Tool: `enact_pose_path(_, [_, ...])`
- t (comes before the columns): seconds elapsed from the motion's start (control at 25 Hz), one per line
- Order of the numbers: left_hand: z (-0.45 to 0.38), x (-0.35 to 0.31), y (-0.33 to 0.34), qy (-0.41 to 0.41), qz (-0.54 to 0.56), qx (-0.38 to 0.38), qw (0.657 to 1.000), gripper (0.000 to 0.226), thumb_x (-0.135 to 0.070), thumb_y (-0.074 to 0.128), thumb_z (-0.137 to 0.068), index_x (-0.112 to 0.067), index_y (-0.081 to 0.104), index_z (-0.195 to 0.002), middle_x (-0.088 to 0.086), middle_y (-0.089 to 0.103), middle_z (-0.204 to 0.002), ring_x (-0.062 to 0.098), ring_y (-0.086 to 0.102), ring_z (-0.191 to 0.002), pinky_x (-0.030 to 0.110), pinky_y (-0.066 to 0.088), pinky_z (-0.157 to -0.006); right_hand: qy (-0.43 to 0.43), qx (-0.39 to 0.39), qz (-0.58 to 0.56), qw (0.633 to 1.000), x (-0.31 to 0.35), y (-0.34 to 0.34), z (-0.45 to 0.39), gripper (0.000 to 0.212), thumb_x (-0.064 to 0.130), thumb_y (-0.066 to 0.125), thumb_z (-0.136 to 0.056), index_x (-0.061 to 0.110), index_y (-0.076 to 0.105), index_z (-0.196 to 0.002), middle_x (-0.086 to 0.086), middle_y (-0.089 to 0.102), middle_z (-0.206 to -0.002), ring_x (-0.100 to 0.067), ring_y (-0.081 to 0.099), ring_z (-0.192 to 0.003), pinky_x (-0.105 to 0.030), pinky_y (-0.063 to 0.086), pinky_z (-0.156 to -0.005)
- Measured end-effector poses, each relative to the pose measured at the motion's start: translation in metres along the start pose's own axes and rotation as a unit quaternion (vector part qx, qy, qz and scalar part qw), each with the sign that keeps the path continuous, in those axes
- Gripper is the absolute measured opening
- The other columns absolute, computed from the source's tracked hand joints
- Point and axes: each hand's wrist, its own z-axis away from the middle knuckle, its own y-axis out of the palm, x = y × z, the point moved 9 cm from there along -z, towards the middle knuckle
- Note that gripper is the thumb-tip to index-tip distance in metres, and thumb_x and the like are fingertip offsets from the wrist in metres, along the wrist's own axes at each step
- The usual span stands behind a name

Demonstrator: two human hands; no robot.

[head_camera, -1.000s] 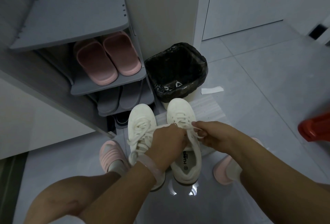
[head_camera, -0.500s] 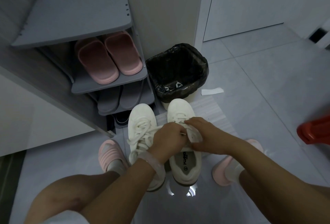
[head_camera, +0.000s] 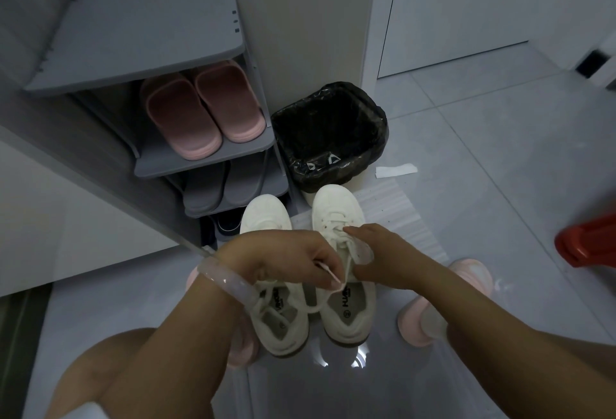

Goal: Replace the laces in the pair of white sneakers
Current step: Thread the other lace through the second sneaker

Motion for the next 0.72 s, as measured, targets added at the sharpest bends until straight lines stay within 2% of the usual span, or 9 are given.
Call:
enact_pose_path(0.16, [0.0, -0.009, -0.008, 0.036, 0.0, -0.029, 0.999, 0.013, -0.015, 0.057, -0.09, -0.011, 0.067, -0.096, -0.019, 0.057, -0.073, -0.011, 0.053, -0.065, 0.003, 0.039, -0.067, 0.007, -0.018, 0.027, 0.999, 0.005, -0.001, 0.003, 0.076, 0.041, 0.064, -0.08, 0.03, 0.024, -0.144, -0.004, 0.023, -0.15, -0.025, 0.03, -0.134, -0.04, 0.033, -0.108])
enact_pose_path(0.28, [0.004, -0.009, -0.048, 0.059, 0.15, -0.253, 0.954, 0.012, -0.012, 0.054, -0.091, -0.007, 0.065, -0.092, -0.005, 0.057, -0.069, -0.006, 0.051, -0.053, 0.004, 0.038, -0.053, -0.113, -0.07, -0.109, 0.985, 0.044, -0.017, 0.016, 0.036, 0.038, 0.061, -0.083, 0.018, 0.058, -0.113, -0.007, 0.058, -0.117, -0.021, 0.056, -0.107, -0.046, 0.048, -0.09])
enact_pose_path(0.32, [0.008, -0.002, -0.062, 0.059, 0.218, -0.325, 0.918, 0.015, -0.013, 0.052, -0.092, -0.008, 0.064, -0.099, -0.001, 0.059, -0.076, -0.004, 0.053, -0.059, 0.005, 0.04, -0.053, -0.12, -0.086, -0.222, 0.964, 0.049, -0.029, 0.02, 0.018, 0.029, 0.057, -0.088, 0.014, 0.063, -0.096, -0.006, 0.066, -0.095, -0.017, 0.063, -0.088, -0.041, 0.051, -0.083])
enact_pose_path(0.4, [0.011, 0.017, -0.075, 0.019, 0.241, -0.411, 0.879, 0.025, -0.02, 0.048, -0.095, -0.018, 0.055, -0.119, 0.002, 0.059, -0.106, 0.005, 0.057, -0.089, 0.01, 0.045, -0.067, -0.066, -0.17, -0.431, 0.884, 0.033, -0.064, 0.026, 0.021, 0.018, 0.048, -0.094, 0.013, 0.061, -0.079, 0.002, 0.061, -0.058, -0.01, 0.059, -0.056, -0.03, 0.05, -0.072])
enact_pose_path(0.48, [0.003, 0.036, -0.068, -0.083, 0.112, -0.398, 0.907, 0.037, -0.019, 0.042, -0.096, -0.018, 0.042, -0.133, 0.008, 0.049, -0.129, 0.018, 0.05, -0.112, 0.026, 0.042, -0.087, -0.006, -0.276, -0.574, 0.771, -0.002, -0.098, 0.035, 0.023, 0.013, 0.046, -0.094, 0.014, 0.059, -0.076, 0.007, 0.044, -0.042, -0.008, 0.047, -0.042, -0.028, 0.046, -0.066])
enact_pose_path(0.52, [-0.004, 0.045, -0.055, -0.135, 0.022, -0.342, 0.93, 0.041, -0.016, 0.041, -0.096, -0.015, 0.036, -0.136, 0.011, 0.046, -0.135, 0.024, 0.046, -0.12, 0.033, 0.038, -0.097, 0.028, -0.306, -0.585, 0.751, -0.015, -0.11, 0.039, 0.02, 0.013, 0.046, -0.093, 0.013, 0.06, -0.079, 0.006, 0.041, -0.042, -0.009, 0.044, -0.04, -0.029, 0.046, -0.064])
enact_pose_path(0.56, [-0.012, 0.053, -0.039, -0.172, -0.062, -0.276, 0.944, 0.044, -0.014, 0.041, -0.094, -0.014, 0.033, -0.137, 0.012, 0.045, -0.137, 0.027, 0.043, -0.125, 0.039, 0.029, -0.107, 0.075, -0.318, -0.544, 0.772, -0.029, -0.117, 0.04, 0.017, 0.013, 0.048, -0.092, 0.01, 0.061, -0.082, 0.004, 0.042, -0.045, -0.011, 0.044, -0.042, -0.031, 0.047, -0.064])
enact_pose_path(0.64, [-0.019, 0.059, -0.021, -0.195, -0.185, -0.205, 0.941, 0.032, -0.017, 0.041, -0.093, -0.012, 0.045, -0.124, 0.008, 0.056, -0.125, 0.025, 0.046, -0.122, 0.045, 0.012, -0.115, 0.181, -0.254, -0.293, 0.904, -0.049, -0.116, 0.037, 0.019, 0.019, 0.051, -0.091, 0.005, 0.06, -0.082, -0.004, 0.054, -0.059, -0.018, 0.051, -0.053, -0.032, 0.047, -0.065])
enact_pose_path(0.72, [-0.014, 0.048, -0.032, -0.171, -0.225, -0.255, 0.925, 0.019, -0.019, 0.043, -0.092, -0.011, 0.057, -0.103, 0.007, 0.063, -0.106, 0.024, 0.053, -0.107, 0.038, 0.019, -0.11, 0.221, -0.137, 0.035, 0.965, -0.053, -0.101, 0.033, 0.024, 0.03, 0.052, -0.09, 0.007, 0.057, -0.084, -0.012, 0.064, -0.087, -0.023, 0.056, -0.074, -0.029, 0.043, -0.066])
